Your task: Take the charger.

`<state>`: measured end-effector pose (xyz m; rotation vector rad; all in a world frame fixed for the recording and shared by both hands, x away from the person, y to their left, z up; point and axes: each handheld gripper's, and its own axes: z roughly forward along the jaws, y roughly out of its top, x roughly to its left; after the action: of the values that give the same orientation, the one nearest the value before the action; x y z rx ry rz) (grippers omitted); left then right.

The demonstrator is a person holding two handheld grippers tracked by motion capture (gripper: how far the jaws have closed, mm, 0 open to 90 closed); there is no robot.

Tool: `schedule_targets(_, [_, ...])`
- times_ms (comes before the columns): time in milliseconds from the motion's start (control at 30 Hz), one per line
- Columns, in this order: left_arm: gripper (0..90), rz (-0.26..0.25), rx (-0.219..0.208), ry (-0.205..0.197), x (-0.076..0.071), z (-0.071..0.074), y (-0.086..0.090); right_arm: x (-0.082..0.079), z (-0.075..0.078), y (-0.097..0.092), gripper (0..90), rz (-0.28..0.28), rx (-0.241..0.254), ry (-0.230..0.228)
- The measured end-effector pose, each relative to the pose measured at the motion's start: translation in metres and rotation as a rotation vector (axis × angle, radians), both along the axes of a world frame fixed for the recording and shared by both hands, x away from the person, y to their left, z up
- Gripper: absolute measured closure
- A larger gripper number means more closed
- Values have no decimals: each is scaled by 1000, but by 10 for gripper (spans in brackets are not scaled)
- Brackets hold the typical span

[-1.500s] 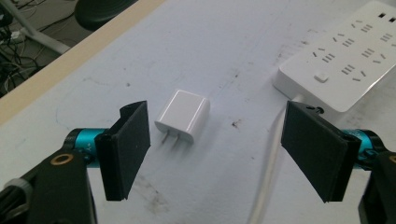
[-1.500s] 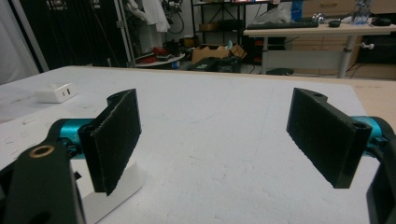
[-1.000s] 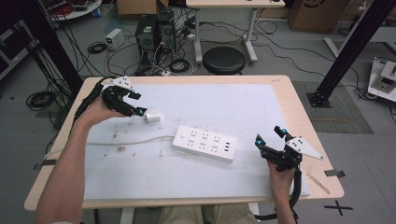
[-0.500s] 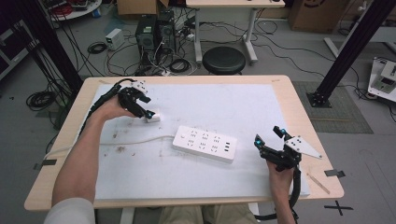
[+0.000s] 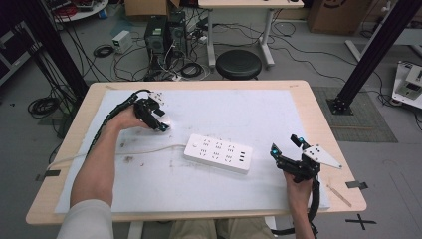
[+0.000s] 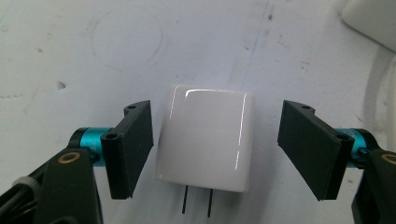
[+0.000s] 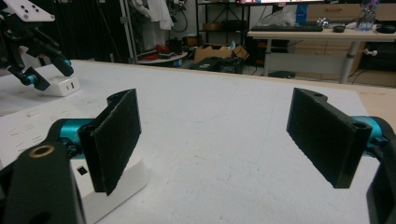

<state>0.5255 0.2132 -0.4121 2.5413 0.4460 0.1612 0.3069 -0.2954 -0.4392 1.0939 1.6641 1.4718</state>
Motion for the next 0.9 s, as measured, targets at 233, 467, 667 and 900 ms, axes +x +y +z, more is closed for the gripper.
schedule_targets(233, [316,-4,20,-3,1,-6,-1,0,0,1,181,-2,-9,0])
schedule_targets(467, [383,3,37,-16,2,-7,-3,0,0,3,181,-2,-13,12])
schedule_targets(667, [418,-1,66,-25,0,-9,-5,0,0,3,181,-1,-20,3])
schedule_targets(900, [422,74,3,-16,-3,-11,0,0,0,3,181,1,-21,6])
